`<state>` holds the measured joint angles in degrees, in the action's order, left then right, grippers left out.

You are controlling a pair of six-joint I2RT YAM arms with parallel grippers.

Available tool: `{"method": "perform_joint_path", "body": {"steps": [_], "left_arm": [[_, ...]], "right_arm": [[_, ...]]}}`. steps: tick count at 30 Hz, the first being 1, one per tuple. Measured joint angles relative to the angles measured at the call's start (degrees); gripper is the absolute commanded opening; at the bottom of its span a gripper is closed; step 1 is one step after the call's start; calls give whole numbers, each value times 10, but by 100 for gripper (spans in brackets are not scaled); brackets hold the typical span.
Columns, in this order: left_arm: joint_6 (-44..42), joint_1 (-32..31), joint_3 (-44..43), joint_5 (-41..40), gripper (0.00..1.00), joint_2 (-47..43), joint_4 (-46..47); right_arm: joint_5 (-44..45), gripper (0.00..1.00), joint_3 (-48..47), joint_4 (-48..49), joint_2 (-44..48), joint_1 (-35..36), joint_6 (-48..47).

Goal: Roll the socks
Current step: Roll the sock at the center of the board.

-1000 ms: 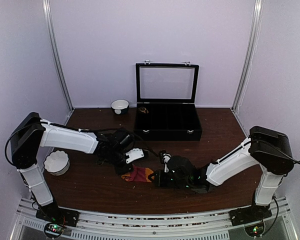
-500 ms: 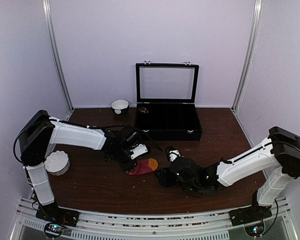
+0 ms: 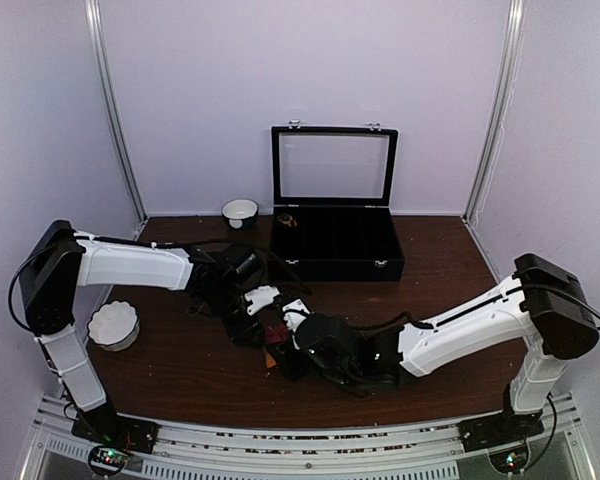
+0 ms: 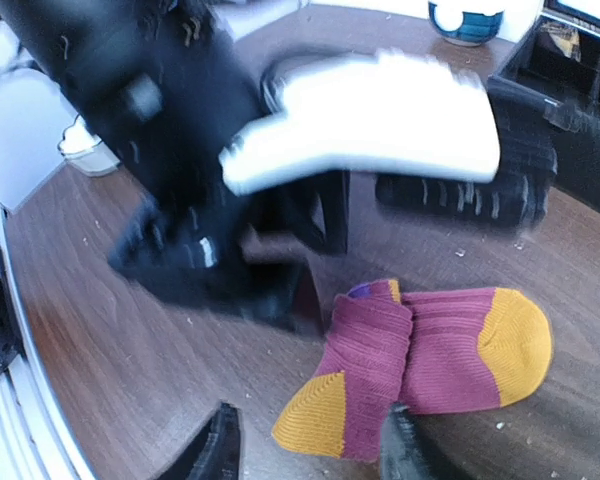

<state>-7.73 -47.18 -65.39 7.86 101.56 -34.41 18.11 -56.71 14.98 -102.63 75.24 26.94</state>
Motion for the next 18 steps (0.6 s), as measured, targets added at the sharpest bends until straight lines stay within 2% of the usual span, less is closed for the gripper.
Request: {"method": "perform_joint_path", "body": {"steps": [3, 7, 9, 18], "left_arm": [[0, 29, 0, 30, 53, -1, -13], [-3, 66, 0, 89, 56, -1, -34], [-14, 80, 0, 113, 59, -3, -40], [-71, 116, -29, 151, 62, -13, -73]], "right_arm": [[-24, 45, -1, -2, -15, -9, 0], [-39, 59, 5, -3, -16, -7, -25], [-38, 61, 3, -13, -16, 3, -50], [-28, 64, -110, -113, -74, 40, -207]]}}
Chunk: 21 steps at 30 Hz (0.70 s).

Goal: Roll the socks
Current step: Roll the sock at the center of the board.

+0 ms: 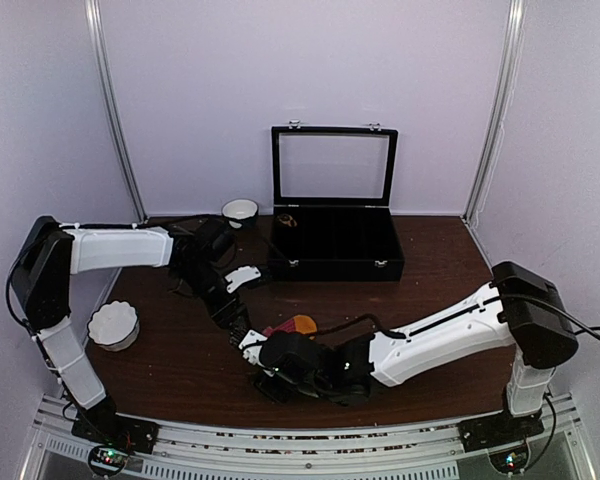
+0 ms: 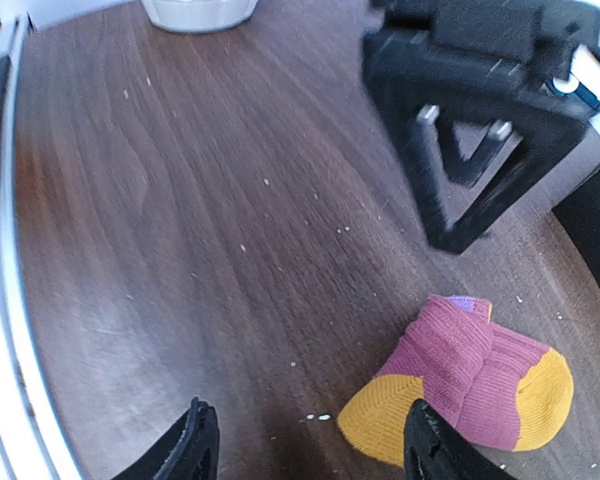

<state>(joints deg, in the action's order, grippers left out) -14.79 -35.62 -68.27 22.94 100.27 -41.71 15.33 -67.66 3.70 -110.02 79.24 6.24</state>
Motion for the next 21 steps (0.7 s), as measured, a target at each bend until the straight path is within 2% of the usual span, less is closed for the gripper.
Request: {"method": "perform_joint_path", "body": {"steps": [11, 18, 21], "left_arm": [[-34, 51, -5, 40, 62, -3, -22], [-47, 66, -5, 56, 61, -3, -35], [-59, 67, -5, 73, 61, -3, -39]], "right_arm": [[17, 61, -23, -47, -68, -50, -80], [17, 56, -25, -42, -77, -57, -94], [21, 58, -25, -37, -79, -57, -94]]}}
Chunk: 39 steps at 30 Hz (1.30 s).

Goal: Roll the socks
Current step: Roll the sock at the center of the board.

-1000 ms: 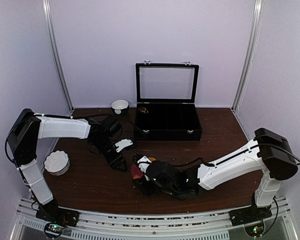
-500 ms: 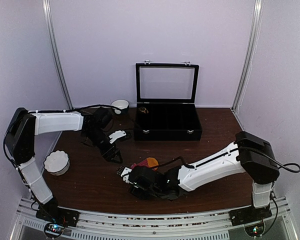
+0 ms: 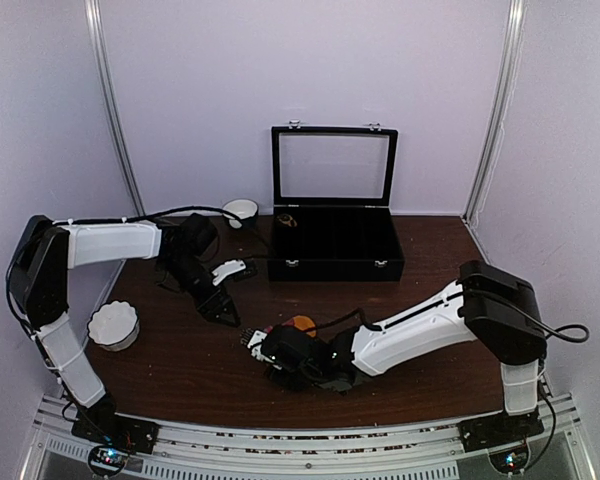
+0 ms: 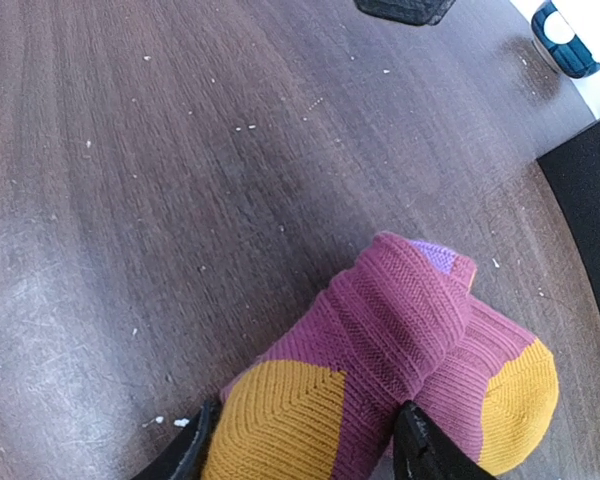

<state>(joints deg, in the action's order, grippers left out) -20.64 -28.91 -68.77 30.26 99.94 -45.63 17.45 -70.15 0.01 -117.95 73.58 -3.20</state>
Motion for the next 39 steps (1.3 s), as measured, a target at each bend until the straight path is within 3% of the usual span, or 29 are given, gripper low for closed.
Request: {"method": "perform_joint_path", "body": {"steps": [9, 18, 28, 31, 35, 39], "left_arm": [[-36, 0, 2, 47, 61, 0, -30], [-45, 2, 2, 60, 60, 0, -42], [-48, 12, 2, 67, 60, 0, -52], [-50, 12, 1, 71, 60, 0, -57], [-55, 12, 1, 78, 60, 0, -63], [-61, 12, 1, 86, 60, 0, -71]], "right_arm": [[92, 74, 0, 3, 0, 35, -51], [157, 75, -19, 6, -19, 76, -134], [182, 69, -61, 15, -58, 53, -152], [181, 55, -52, 22, -58, 40, -133], [167, 22, -36, 36, -57, 31, -102], [150, 0, -23, 44, -57, 28, -76]]}}
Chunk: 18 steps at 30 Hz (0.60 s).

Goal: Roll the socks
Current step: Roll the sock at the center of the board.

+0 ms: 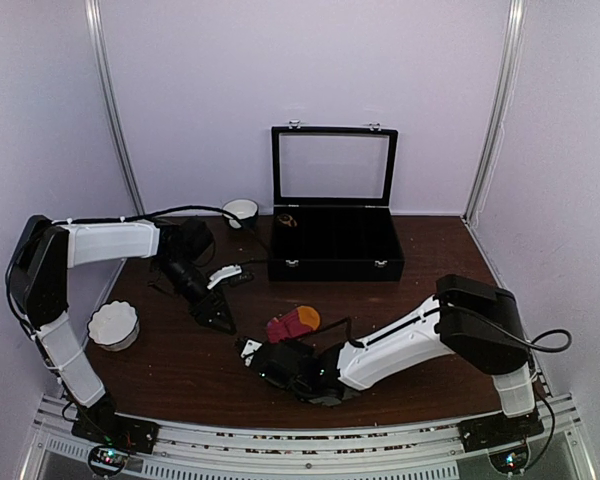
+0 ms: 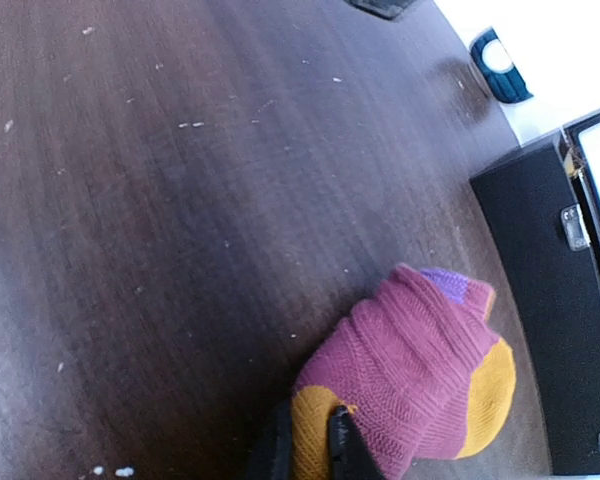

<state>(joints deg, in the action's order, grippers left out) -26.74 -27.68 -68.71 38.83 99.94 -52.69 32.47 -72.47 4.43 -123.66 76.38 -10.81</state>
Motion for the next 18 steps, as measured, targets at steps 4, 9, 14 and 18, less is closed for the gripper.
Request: {"method": "perform_joint_path", "body": {"steps": [4, 9, 14, 18], "left_arm": [[-5, 0, -1, 7, 60, 0, -3], [-14, 0, -1, 21, 61, 1, -12], [-30, 0, -1, 37, 62, 7, -17], [-36, -1, -1, 43, 61, 16, -17]], "right_arm": [[-35, 0, 21, 21, 16, -10, 35], [-162, 0, 78, 56, 66, -57, 104], [-299, 0, 108, 88, 89, -98, 167], [-388, 0, 123, 122, 89, -107, 208]]}}
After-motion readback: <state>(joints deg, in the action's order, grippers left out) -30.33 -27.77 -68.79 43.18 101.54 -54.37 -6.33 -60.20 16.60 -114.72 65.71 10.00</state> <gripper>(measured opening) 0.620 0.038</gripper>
